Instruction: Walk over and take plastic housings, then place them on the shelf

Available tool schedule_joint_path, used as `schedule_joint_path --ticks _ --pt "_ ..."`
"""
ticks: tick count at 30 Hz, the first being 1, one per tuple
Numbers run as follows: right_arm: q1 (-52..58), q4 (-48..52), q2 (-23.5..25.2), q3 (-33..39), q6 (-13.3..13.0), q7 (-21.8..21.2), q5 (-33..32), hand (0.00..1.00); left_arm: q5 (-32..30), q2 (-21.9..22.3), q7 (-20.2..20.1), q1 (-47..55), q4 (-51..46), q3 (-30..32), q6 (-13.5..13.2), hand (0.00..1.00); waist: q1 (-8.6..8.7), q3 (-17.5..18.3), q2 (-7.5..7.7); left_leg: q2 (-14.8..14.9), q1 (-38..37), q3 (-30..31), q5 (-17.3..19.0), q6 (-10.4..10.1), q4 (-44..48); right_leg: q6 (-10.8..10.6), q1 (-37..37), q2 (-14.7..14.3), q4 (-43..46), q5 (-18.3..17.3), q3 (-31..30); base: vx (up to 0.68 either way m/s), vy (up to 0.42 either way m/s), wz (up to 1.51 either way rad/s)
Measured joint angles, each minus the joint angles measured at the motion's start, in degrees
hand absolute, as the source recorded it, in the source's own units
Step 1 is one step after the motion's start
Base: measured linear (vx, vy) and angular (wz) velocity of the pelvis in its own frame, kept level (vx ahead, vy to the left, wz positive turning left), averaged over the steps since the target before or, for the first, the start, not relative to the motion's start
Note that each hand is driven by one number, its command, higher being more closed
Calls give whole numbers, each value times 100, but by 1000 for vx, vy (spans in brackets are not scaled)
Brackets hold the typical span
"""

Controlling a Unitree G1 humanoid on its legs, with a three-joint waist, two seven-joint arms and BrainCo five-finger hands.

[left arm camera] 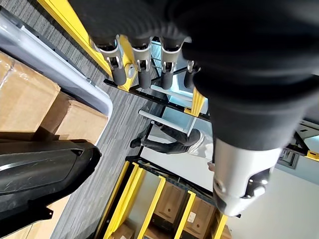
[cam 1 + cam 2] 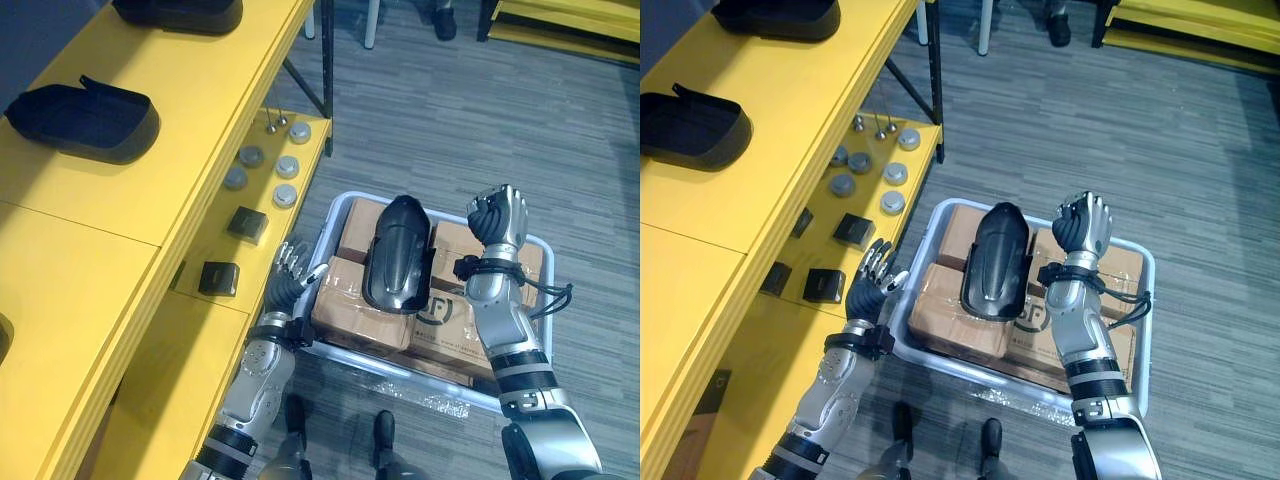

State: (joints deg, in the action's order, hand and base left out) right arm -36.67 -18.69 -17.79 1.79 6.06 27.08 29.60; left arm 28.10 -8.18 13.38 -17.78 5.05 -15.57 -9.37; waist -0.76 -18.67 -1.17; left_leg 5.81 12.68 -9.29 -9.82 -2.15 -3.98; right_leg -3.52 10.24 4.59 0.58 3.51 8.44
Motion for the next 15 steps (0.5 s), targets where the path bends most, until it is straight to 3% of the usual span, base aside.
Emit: schedule_joint_path --ticks 4,7,12,15 --pt "233 25 149 58 -13 0 -116 100 -27 -20 31 22 -17 122 1 0 -3 4 2 -3 68 4 -2 0 8 0 56 3 7 0 9 -12 32 1" --pt "222 388 -117 266 -124 -15 -371 100 -108 -288 50 4 -290 560 1 0 5 3 4 0 169 27 -2 0 83 0 136 7 72 -1 30 -10 28 5" --pt "-152 939 -2057 260 -574 -196 -612 100 -149 -1279 48 -34 -891 1584 -184 0 22 -23 67 2 192 45 35 -10 259 -26 221 49 411 -120 32 -45 34 2" --pt "-213 1126 -2684 195 -808 -398 -639 100 -142 -1495 -19 -23 -967 1811 -280 0 15 -69 149 19 308 48 98 -12 453 2 337 63 591 -186 21 -96 32 0"
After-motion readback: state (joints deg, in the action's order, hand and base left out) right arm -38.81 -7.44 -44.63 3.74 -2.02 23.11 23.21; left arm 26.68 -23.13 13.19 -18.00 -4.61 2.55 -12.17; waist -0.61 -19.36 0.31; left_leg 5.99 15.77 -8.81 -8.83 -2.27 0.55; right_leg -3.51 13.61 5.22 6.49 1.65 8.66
